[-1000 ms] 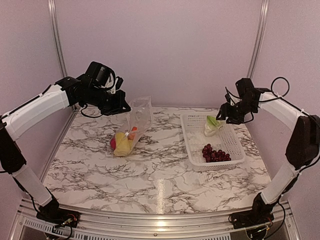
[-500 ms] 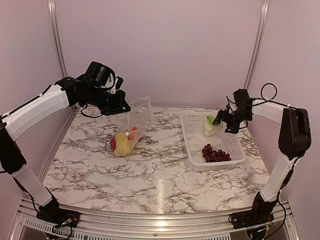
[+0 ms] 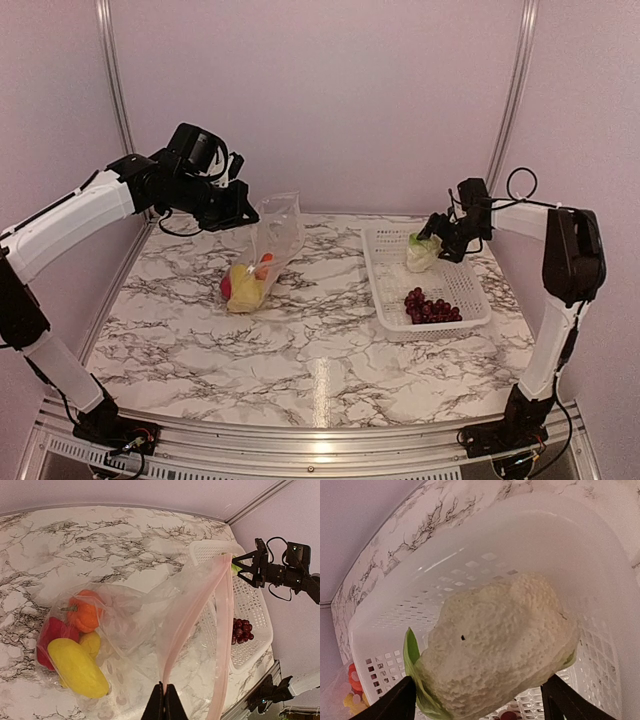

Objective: Place the food in the zip-top bag and seal the zipper
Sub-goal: Pick up the fake vegetable from the bin.

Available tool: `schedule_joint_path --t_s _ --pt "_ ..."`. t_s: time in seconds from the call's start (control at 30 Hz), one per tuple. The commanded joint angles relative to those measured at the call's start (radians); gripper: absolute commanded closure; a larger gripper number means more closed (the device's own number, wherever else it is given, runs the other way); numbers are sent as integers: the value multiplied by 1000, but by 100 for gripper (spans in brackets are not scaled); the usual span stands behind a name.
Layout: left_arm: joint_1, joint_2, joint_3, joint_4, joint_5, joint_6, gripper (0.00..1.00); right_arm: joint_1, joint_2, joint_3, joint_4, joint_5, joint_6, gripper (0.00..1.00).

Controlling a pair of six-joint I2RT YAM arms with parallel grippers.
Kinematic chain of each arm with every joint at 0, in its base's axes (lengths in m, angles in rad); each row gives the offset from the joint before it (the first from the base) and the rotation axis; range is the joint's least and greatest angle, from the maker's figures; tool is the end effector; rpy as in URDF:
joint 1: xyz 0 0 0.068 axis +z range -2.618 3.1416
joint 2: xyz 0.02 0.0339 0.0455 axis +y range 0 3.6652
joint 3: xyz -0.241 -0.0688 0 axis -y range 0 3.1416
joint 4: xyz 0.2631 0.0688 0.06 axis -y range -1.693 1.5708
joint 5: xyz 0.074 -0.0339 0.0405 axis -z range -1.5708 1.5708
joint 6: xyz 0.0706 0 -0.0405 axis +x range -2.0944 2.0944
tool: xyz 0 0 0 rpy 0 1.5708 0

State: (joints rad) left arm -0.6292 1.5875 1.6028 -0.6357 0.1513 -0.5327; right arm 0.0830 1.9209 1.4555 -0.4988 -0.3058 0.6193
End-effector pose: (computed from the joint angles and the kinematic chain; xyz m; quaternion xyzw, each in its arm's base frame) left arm 0.3197 -0.2459 0.3349 0.0773 0.8840 -0.3066 0.3445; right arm 0.4420 0.0581 0.1593 0.2060 0.9216 0.2380 0.2272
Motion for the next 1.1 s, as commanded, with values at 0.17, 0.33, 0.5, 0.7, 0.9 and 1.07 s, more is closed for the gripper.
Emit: schedule_joint_path --t_s 0.17,0.33,0.5,0.7,0.9,1.07 --pt "6 -23 -15 -18 -9 14 100 4 39 -4 130 -11 68 14" --pt "6 -4 5 -17 1 12 100 7 72 27 126 -60 59 2" --pt "6 4 11 -17 9 8 100 9 79 45 87 3 48 10" --pt "6 -6 -7 -17 4 8 100 19 56 41 18 56 8 36" --pt "6 0 -7 -8 7 7 100 79 -88 -47 27 57 -41 51" --pt "6 8 -3 -3 10 9 100 152 -260 -89 30 61 -122 53"
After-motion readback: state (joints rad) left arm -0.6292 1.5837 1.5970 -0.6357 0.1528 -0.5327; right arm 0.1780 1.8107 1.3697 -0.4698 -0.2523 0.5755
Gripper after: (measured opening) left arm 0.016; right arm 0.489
